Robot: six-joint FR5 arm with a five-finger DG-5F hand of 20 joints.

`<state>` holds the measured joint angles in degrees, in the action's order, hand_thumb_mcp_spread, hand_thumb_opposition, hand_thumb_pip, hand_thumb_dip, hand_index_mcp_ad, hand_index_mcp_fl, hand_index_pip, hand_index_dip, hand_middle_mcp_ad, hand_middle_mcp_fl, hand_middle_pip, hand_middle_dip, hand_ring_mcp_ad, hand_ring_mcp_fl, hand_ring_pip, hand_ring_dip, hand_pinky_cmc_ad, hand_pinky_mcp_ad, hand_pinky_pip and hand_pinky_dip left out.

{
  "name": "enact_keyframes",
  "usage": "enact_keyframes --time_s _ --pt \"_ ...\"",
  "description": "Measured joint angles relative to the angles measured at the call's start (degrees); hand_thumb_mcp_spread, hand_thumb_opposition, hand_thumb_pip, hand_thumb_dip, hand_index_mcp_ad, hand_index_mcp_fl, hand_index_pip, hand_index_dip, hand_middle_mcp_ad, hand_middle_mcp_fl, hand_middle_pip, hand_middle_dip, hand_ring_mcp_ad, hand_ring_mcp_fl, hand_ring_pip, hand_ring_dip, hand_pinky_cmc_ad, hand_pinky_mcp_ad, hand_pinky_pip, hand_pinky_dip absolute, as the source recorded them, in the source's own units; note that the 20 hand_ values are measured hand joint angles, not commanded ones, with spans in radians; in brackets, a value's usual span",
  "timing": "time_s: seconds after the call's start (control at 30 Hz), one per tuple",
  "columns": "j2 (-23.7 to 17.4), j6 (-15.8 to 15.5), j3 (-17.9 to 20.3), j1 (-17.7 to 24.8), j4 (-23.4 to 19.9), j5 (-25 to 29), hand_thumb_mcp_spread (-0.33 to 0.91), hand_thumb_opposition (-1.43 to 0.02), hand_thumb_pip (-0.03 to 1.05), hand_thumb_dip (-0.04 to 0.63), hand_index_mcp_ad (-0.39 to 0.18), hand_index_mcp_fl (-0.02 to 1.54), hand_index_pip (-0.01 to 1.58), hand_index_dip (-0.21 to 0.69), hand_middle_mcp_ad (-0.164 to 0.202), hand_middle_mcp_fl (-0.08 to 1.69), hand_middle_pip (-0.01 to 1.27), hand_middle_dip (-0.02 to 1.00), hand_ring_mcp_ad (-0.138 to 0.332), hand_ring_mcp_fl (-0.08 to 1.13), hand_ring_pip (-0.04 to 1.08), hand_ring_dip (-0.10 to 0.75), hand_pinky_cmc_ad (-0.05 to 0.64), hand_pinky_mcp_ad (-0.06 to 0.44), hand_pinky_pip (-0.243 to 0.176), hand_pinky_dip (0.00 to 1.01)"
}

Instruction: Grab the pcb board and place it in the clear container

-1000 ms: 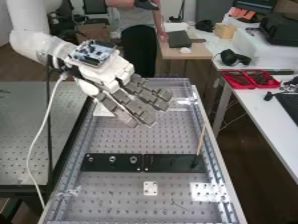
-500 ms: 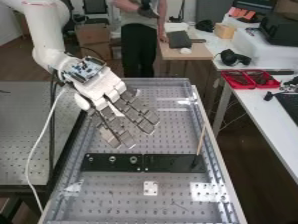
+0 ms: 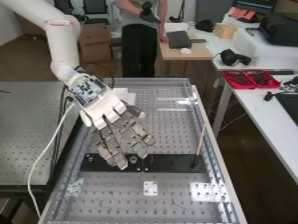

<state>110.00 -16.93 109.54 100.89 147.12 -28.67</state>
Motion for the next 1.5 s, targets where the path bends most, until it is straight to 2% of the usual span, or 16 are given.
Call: enact_keyframes --time_s 0.27,0.63,0.77,0.9,1.0,1.1,1.5 --pt "1.36 1.73 -0.05 -0.35 -0.03 -0.80 0.32 -0.80 0.64 0.190 0.009 0.13 1.10 0.126 0.093 0.02 0.14 0.10 0.215 0.00 0.09 -0.031 0.290 0.197 -0.127 0.57" --pt "4.29 0.78 -1.50 -0.94 0.30 -1.15 0.32 -0.82 0.64 0.206 -0.007 0.10 1.43 0.112 0.093 0.02 0.13 0.10 0.215 0.00 0.09 -0.031 0.290 0.199 -0.126 0.57" --pt "5.83 -0.25 -2.73 -0.50 -0.10 1.86 0.32 -0.82 0.66 0.204 -0.009 0.08 1.50 0.112 0.089 0.02 0.13 0.10 0.213 0.00 0.09 -0.031 0.290 0.199 -0.126 0.56" --pt "7.10 -2.40 -3.50 0.09 -2.66 5.46 0.32 -0.82 0.68 0.204 -0.005 0.08 1.52 0.113 0.082 0.02 0.13 0.11 0.211 0.00 0.09 -0.031 0.290 0.199 -0.126 0.56" --pt "8.05 -2.17 -4.13 0.31 -2.80 6.80 0.32 -0.82 0.68 0.208 -0.005 0.04 1.54 0.112 0.082 0.02 0.13 0.11 0.211 0.00 0.09 -0.031 0.290 0.199 -0.126 0.57" --pt "8.98 -0.82 -4.65 0.53 -2.47 7.09 0.32 -0.82 0.68 0.204 -0.005 0.04 1.54 0.112 0.082 0.02 0.13 0.11 0.211 0.00 0.09 -0.031 0.290 0.199 -0.124 0.59" --pt "12.36 -0.76 -7.16 1.40 -1.49 6.00 0.35 -0.85 0.68 0.223 -0.005 0.02 1.56 0.112 0.082 0.02 0.13 0.11 0.211 0.00 0.10 -0.031 0.290 0.195 -0.126 0.63"
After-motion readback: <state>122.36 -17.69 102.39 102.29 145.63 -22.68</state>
